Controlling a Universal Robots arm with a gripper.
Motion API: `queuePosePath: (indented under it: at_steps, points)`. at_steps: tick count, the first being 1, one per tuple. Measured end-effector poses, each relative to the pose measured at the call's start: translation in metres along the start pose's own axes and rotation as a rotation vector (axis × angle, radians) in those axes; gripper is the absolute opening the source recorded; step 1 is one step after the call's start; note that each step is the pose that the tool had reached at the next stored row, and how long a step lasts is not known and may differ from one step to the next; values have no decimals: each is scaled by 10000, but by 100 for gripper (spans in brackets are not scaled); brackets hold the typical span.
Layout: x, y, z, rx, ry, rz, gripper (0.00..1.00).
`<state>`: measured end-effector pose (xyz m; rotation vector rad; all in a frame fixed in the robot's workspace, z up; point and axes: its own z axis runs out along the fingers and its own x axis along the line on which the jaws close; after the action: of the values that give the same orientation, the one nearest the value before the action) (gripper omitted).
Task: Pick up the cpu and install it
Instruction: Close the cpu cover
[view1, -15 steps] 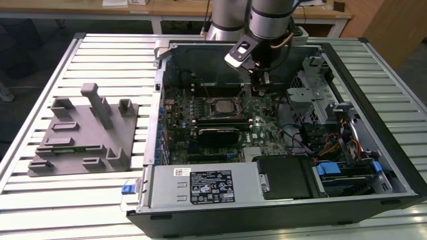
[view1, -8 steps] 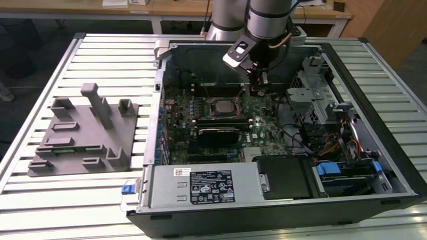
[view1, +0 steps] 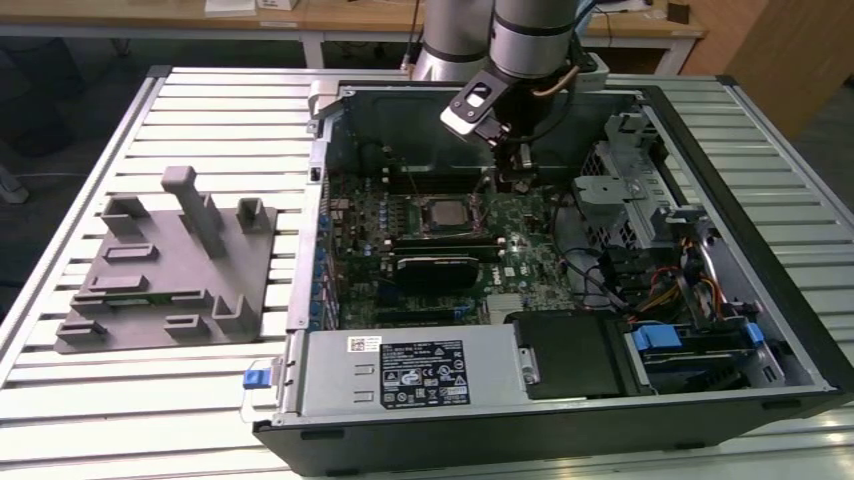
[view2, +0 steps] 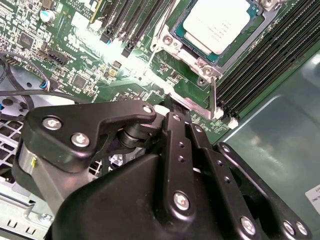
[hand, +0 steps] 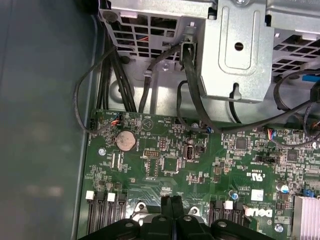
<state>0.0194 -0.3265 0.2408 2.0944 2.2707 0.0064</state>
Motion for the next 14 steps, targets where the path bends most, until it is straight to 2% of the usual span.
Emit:
queuePosePath:
  at_steps: [8, 14]
  points:
    - [3, -42, -2, 0, 1, 0, 11]
    - [-23, -97, -3, 0, 0, 0, 11]
